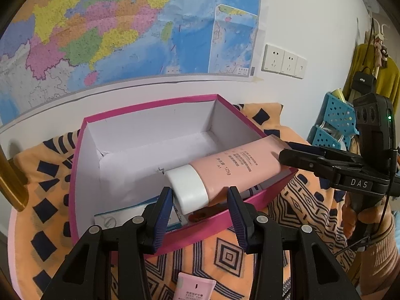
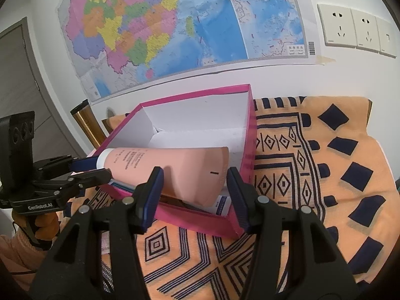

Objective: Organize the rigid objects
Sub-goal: 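Carry the pink tube with the right gripper over the pink box, then lower the pink tube into the box and open the right gripper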

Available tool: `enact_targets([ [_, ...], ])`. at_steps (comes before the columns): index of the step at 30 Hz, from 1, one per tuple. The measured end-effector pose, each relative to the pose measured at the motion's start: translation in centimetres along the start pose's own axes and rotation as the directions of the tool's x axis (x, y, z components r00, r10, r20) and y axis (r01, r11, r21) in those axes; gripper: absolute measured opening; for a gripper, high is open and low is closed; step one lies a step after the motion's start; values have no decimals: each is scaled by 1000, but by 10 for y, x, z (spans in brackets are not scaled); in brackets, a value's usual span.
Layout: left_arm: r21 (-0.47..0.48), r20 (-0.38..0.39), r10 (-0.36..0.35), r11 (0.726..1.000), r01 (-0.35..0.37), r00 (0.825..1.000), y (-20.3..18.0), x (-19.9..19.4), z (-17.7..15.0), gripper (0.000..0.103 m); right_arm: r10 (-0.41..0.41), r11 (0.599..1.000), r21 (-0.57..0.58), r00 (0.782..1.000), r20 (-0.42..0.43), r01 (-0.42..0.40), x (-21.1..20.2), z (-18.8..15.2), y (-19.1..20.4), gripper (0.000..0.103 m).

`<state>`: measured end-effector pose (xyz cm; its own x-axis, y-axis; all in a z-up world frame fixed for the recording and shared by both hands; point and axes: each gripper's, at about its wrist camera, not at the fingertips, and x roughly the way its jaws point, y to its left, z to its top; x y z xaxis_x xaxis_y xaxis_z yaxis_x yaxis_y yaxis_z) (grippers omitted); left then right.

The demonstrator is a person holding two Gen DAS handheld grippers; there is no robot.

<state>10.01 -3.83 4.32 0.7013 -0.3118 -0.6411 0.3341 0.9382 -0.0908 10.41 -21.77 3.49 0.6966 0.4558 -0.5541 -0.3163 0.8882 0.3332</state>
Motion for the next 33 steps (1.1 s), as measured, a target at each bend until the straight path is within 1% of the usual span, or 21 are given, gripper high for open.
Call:
enact_targets([
  [22, -4, -26, 0, 1000, 0, 1000, 3, 12, 1, 45, -54, 998, -29, 998, -21, 53, 7, 0, 2, 55],
  [33, -5, -45, 3, 1000, -4, 999, 4, 20, 0, 45, -58, 998, -41, 998, -24, 57, 9, 0, 2, 55],
])
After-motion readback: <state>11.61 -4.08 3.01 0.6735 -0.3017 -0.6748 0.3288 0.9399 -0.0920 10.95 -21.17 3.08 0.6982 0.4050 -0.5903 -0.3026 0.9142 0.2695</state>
